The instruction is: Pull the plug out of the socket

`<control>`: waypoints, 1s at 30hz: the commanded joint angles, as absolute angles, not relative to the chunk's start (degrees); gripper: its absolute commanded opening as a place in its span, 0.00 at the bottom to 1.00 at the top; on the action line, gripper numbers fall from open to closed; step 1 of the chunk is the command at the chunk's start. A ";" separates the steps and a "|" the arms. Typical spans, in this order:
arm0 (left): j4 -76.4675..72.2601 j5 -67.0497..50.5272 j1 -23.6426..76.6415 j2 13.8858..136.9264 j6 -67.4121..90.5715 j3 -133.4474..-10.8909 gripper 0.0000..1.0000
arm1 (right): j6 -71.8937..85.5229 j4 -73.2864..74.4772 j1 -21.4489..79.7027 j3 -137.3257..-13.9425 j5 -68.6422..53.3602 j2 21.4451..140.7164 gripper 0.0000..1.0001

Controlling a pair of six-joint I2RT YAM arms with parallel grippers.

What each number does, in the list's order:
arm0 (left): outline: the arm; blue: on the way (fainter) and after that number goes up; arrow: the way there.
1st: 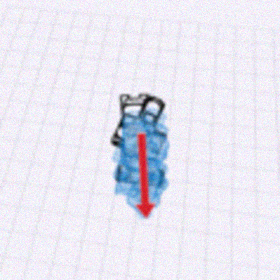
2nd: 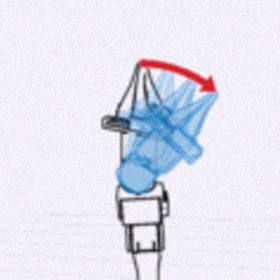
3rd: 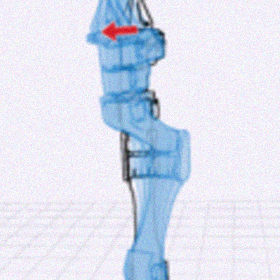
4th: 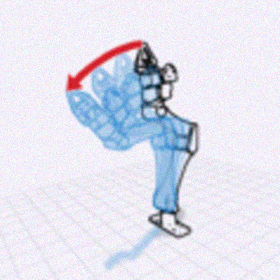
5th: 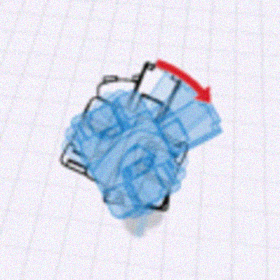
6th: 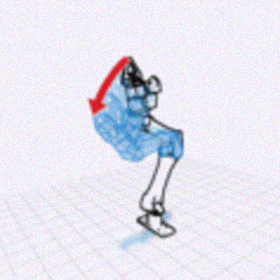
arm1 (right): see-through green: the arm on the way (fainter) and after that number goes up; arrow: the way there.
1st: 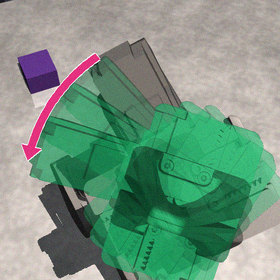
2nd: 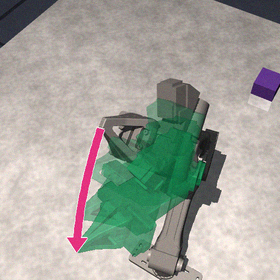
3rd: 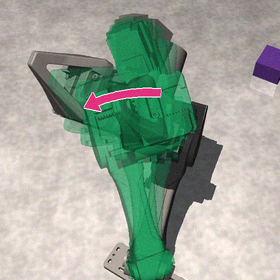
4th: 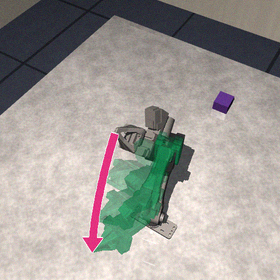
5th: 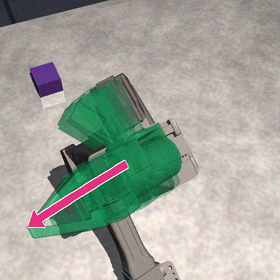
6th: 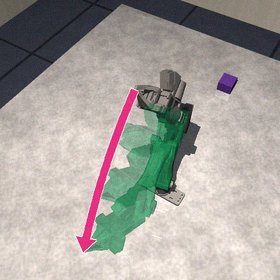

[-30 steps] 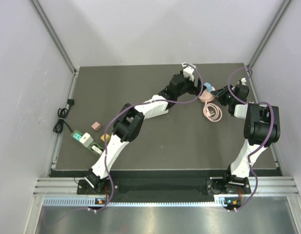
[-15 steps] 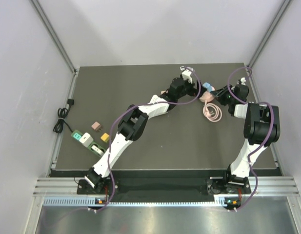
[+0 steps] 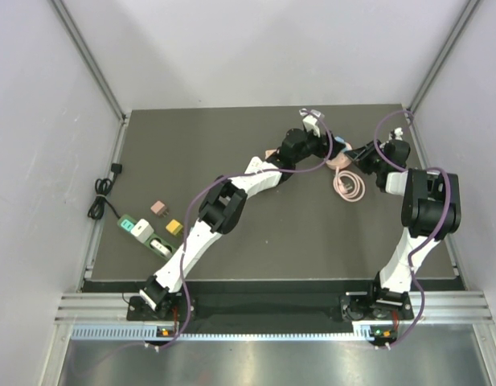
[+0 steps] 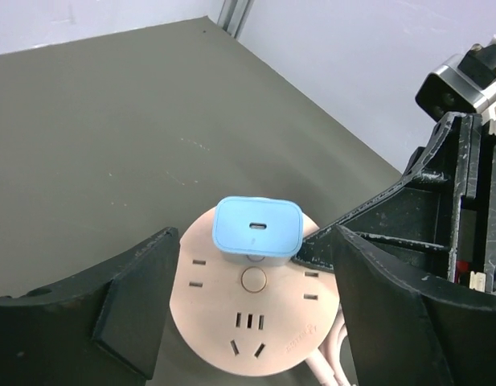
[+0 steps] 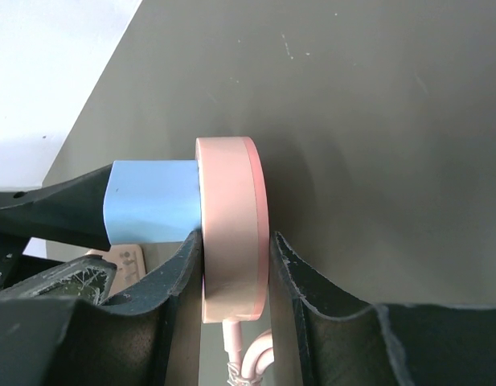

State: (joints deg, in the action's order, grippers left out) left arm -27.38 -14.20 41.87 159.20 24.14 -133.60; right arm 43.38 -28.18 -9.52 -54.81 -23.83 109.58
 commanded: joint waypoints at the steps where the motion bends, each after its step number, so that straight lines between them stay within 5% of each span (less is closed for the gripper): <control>1: -29.97 -15.47 42.28 160.05 24.87 -136.93 0.78 | 40.08 -26.81 -9.14 -54.67 -24.78 111.71 0.00; 15: -28.12 -15.47 42.45 161.10 25.05 -138.08 0.62 | 39.73 -27.42 -8.79 -55.20 -26.63 112.15 0.00; 20: -27.86 -13.98 42.45 160.58 25.40 -138.08 0.00 | 39.46 -27.25 -8.79 -55.28 -26.28 112.24 0.00; 30: -39.45 -7.99 38.24 154.51 42.16 -124.72 0.00 | 38.41 -23.38 -8.09 -56.60 -23.03 112.15 0.00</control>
State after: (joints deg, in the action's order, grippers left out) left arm -32.51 -10.22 41.54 158.28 31.79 -127.96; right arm 42.04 -28.21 -8.69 -55.68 -26.59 110.32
